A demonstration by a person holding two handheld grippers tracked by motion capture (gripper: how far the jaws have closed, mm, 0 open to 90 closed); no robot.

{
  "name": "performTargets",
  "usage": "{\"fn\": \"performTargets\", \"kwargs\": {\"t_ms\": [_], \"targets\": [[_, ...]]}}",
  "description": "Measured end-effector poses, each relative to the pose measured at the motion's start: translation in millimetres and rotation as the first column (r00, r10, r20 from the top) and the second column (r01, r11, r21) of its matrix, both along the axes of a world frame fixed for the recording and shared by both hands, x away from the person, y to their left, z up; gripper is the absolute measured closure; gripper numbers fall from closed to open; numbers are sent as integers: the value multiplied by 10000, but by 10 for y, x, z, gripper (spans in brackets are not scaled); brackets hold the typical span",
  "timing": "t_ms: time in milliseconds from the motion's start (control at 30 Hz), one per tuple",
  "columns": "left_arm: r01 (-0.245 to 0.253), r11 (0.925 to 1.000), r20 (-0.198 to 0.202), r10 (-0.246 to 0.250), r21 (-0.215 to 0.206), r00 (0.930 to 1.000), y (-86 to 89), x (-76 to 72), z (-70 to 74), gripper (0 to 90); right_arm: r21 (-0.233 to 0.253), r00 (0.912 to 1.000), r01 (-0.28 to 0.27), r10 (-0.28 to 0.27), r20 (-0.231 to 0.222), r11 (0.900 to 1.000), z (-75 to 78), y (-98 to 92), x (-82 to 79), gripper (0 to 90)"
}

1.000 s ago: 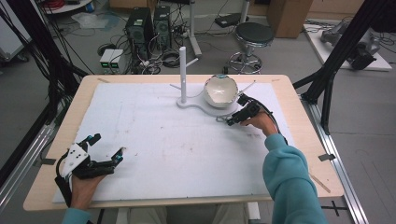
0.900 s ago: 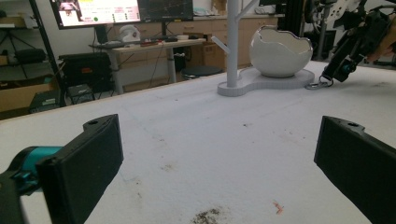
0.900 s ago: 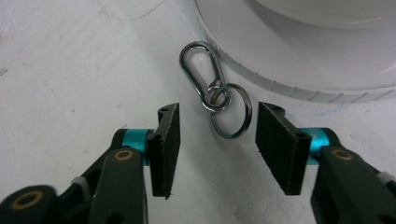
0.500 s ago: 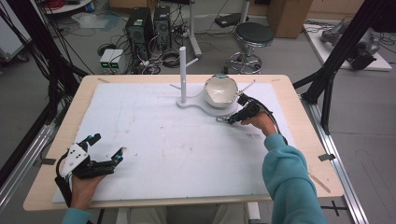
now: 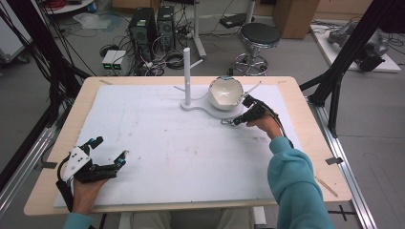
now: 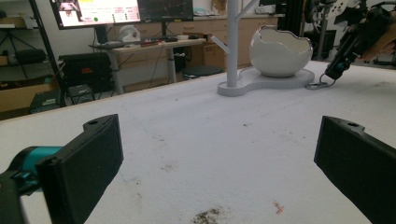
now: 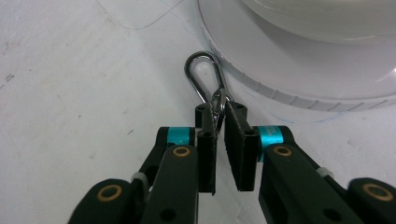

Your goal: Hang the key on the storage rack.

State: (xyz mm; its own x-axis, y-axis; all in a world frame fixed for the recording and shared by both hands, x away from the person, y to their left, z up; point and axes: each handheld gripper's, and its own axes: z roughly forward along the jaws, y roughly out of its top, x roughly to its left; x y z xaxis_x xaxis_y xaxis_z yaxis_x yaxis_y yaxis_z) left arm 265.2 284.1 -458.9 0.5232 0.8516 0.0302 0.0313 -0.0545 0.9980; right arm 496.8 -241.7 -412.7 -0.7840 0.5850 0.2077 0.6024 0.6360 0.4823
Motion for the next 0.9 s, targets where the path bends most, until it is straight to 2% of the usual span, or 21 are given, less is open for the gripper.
{"fn": "performTargets", "kwargs": {"t_ms": [100,300,533,667,800,900], "targets": [[0,10000,-1,0,6,10000,1,0,0,17,-62,10000,32,-32,-10,10000,0,6,-5,869],[10,10000,-4,-10,-12,10000,2,1,1,17,-136,10000,-67,68,63,9999,2,18,-6,878],[-29,10000,-40,29,-95,10000,9,4,0,17,-359,9999,87,-82,141,9993,18,43,-26,887],[-29,9999,-87,28,-146,10000,16,9,1,17,-277,9998,141,-137,166,9995,38,45,-38,888],[-30,9997,-149,26,-241,9999,25,19,4,17,17,9994,138,-138,315,9999,86,31,-54,888],[23,9995,-379,-35,-326,9993,36,44,13,17,336,9983,53,-72,571,9994,140,17,-73,888]]}}
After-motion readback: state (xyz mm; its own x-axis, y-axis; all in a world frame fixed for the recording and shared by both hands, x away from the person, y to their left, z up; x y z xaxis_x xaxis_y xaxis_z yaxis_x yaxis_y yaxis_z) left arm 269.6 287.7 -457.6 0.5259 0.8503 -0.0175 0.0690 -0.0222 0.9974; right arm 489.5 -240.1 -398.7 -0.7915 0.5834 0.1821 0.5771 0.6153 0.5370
